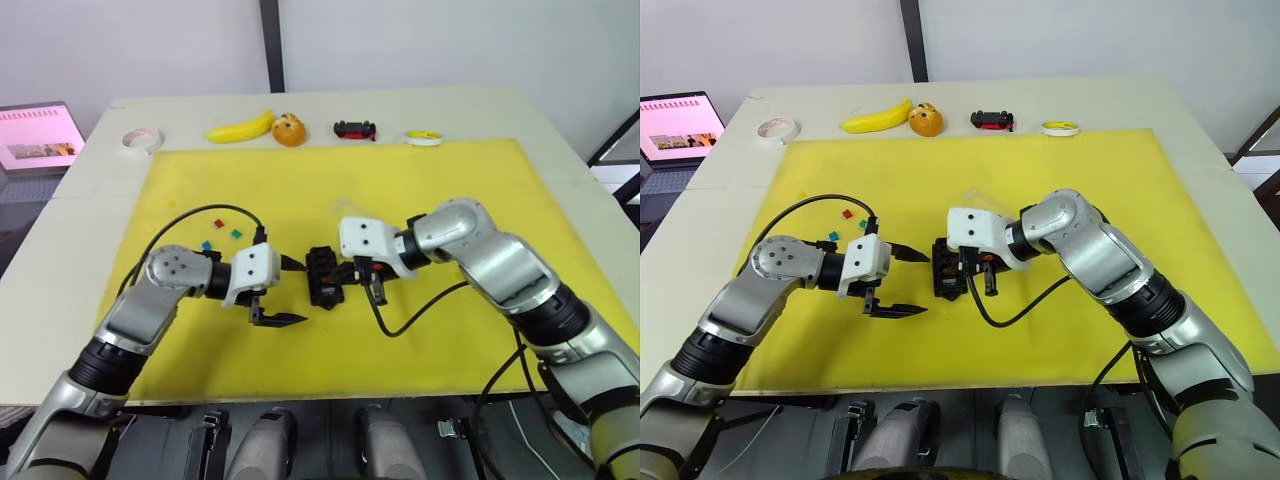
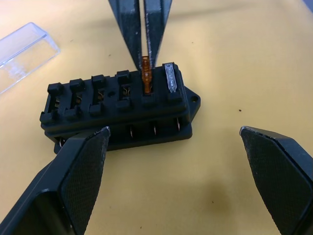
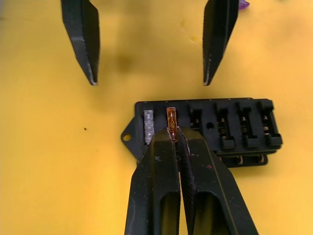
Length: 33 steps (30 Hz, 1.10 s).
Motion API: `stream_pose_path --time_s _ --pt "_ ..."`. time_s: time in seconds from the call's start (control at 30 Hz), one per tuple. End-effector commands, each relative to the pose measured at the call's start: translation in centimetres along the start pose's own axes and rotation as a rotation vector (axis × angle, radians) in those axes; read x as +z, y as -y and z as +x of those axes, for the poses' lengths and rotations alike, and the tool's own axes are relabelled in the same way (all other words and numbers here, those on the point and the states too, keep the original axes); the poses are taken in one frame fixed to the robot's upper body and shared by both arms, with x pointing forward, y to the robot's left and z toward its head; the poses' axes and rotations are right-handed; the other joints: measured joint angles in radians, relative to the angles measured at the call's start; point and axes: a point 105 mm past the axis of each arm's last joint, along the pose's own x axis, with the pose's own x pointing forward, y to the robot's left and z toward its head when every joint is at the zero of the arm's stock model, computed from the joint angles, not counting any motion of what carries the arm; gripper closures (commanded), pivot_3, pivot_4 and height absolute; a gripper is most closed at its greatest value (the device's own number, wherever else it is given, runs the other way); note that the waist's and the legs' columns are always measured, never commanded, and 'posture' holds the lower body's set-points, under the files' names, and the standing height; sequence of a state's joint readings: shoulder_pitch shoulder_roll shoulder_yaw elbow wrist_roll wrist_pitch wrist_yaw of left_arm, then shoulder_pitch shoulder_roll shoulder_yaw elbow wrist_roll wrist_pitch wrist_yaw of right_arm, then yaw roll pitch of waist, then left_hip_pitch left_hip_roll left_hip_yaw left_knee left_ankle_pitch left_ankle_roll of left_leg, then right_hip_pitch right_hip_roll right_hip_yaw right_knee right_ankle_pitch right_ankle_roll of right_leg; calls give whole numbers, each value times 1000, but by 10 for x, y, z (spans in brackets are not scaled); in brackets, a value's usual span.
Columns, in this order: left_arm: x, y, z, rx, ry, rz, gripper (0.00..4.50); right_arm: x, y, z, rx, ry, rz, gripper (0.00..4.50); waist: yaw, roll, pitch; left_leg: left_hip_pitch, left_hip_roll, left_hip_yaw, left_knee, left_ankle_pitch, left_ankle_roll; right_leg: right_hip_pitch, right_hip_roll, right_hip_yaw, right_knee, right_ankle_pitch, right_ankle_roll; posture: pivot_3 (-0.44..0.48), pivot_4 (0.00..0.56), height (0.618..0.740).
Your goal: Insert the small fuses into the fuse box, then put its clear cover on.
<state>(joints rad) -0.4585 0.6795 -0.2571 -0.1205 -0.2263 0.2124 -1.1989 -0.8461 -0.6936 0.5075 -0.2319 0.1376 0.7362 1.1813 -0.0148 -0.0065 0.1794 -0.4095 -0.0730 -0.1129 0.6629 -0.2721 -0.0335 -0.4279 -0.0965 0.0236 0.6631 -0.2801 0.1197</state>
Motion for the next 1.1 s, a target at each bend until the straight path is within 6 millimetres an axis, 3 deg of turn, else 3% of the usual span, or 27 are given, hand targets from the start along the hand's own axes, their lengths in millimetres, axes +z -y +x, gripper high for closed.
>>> stream_pose_path --time_s 0.03,0.4,0.5,0.63,0.8,0.93,1.03,1.1 --pt "8 2 1 -8 14 33 20 8 3 -1 -19 7 -40 4500 0 0 0 0 0 0 0 0 0 0 0 0 0 0 0 0 150 740" --pt "14 1 1 -5 18 36 20 11 1 2 -1 14 -52 4500 -1 0 0 0 0 0 0 0 0 0 0 0 0 0 0 0 150 740" --pt "15 1 2 -3 17 36 0 17 1 -3 3 35 -43 3426 0 0 0 0 0 0 0 0 0 0 0 0 0 0 0 0 150 740" --pt "16 0 1 1 16 34 0 28 2 -13 -9 68 -42 1573 -1 0 0 0 0 0 0 0 0 0 0 0 0 0 0 0 150 740" --pt "16 0 1 1 20 34 0 23 8 -22 -42 103 4 1573 0 0 0 0 0 0 0 0 0 0 0 0 0 0 0 0 150 740" --pt "16 -1 1 2 31 27 0 22 11 -20 -89 297 78 1573 0 -2 -1 0 0 0 0 0 0 0 0 0 0 0 0 0 150 740" --pt "17 -1 1 3 45 21 0 19 8 -17 -110 405 132 2436 0 -2 -1 0 0 0 0 0 0 0 0 0 1 0 0 0 150 740" --pt "18 -2 1 6 51 17 0 14 6 -12 -126 435 156 3430 0 -2 -1 0 0 0 0 0 0 0 0 0 1 0 0 0 150 740"
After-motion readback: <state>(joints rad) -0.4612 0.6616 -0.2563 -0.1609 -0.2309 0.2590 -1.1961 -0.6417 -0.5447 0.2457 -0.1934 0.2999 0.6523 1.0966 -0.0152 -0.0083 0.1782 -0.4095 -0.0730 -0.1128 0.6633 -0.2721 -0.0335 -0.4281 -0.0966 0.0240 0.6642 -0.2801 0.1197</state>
